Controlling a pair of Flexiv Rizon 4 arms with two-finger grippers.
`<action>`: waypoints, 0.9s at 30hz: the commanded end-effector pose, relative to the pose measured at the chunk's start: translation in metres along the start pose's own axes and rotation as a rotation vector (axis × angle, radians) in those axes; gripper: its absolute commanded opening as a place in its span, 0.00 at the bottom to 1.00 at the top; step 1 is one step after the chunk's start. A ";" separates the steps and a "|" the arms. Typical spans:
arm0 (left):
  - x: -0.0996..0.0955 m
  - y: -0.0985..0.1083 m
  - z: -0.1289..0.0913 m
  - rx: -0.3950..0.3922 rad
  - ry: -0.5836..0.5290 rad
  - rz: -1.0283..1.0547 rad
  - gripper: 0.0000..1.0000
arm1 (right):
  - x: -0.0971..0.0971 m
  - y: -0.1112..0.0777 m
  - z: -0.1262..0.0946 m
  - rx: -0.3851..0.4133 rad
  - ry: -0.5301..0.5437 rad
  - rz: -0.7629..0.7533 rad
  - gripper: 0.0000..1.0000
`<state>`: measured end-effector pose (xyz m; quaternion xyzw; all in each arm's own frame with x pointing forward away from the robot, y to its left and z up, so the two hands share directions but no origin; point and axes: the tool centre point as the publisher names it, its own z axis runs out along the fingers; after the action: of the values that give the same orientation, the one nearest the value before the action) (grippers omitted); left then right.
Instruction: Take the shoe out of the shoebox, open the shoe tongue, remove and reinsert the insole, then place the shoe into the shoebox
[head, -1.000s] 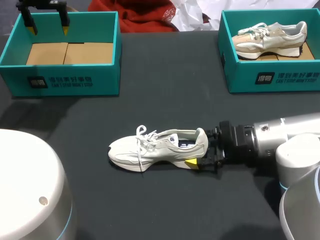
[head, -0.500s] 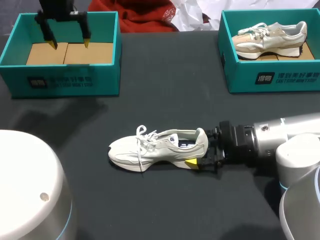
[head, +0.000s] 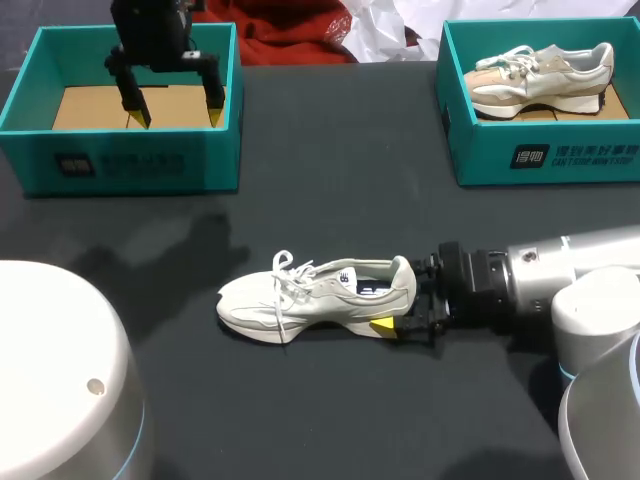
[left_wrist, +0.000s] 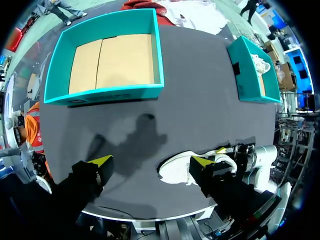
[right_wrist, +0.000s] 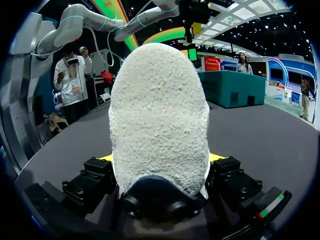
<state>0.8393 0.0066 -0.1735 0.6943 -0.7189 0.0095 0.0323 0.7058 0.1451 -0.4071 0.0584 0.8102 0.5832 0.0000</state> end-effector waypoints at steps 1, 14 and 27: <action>-0.003 0.003 0.000 0.010 0.005 0.000 1.00 | 0.000 -0.001 0.002 0.003 -0.001 0.001 0.00; 0.053 0.057 0.024 -0.049 -0.004 0.025 1.00 | 0.000 -0.001 0.002 0.003 -0.001 0.001 0.00; 0.132 0.116 0.054 -0.063 -0.081 0.086 1.00 | 0.000 -0.001 0.002 0.003 -0.001 0.001 0.00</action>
<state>0.7168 -0.1089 -0.2153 0.6616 -0.7486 -0.0264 0.0361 0.7058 0.1451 -0.4070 0.0584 0.8102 0.5832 0.0000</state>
